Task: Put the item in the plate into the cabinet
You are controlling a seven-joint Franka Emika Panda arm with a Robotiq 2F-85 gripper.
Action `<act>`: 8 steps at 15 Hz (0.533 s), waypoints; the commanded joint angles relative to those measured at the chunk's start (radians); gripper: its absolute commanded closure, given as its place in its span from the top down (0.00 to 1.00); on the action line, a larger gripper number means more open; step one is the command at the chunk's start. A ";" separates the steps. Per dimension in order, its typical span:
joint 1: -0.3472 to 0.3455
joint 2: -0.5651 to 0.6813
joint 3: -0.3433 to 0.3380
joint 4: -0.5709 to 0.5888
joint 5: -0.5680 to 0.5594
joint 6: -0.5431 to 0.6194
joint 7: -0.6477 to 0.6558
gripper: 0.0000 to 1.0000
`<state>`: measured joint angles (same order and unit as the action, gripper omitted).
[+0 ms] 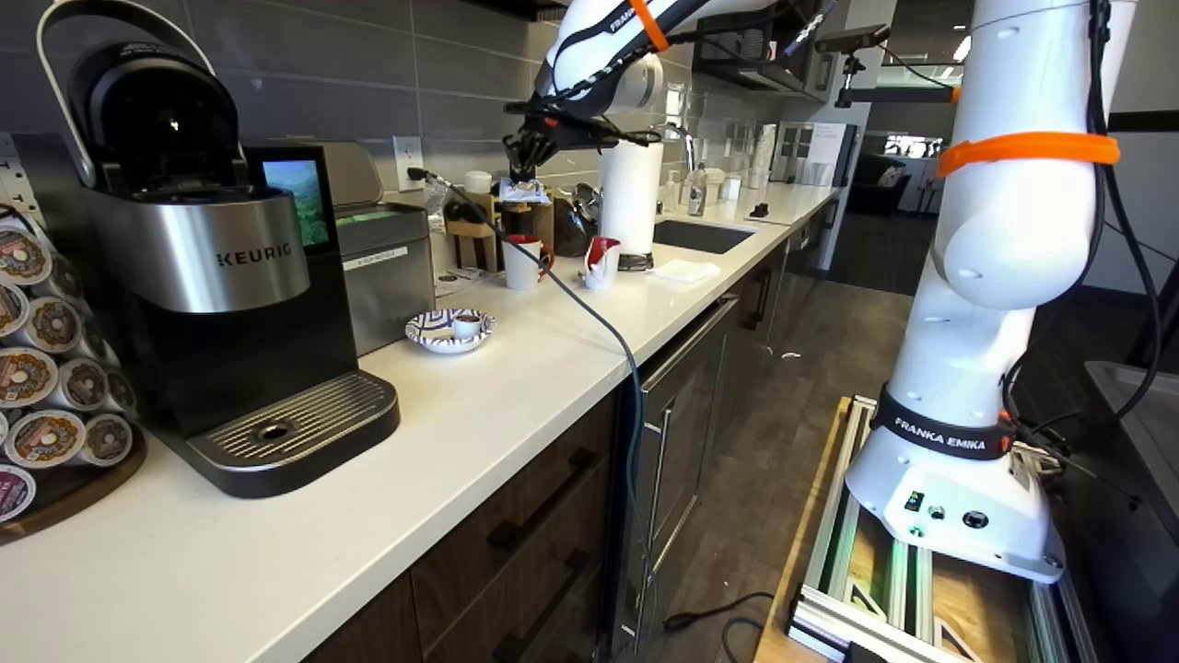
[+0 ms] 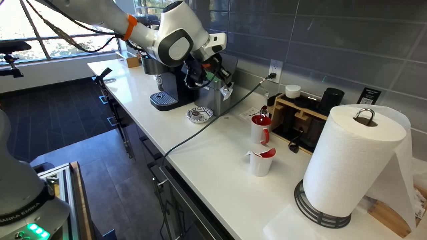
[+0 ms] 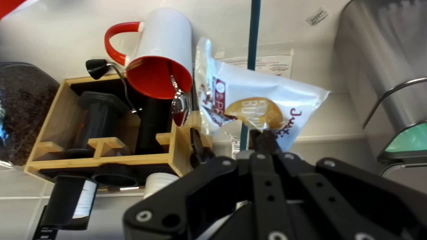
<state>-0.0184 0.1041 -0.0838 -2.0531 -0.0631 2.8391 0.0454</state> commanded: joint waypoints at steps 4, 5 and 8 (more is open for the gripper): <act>-0.021 -0.163 0.027 -0.097 0.337 -0.006 -0.194 0.00; -0.019 -0.185 0.019 -0.106 0.359 -0.010 -0.207 0.00; -0.055 -0.212 -0.005 -0.137 0.202 -0.002 -0.123 0.00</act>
<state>-0.0369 -0.0578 -0.0743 -2.1258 0.2496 2.8391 -0.1355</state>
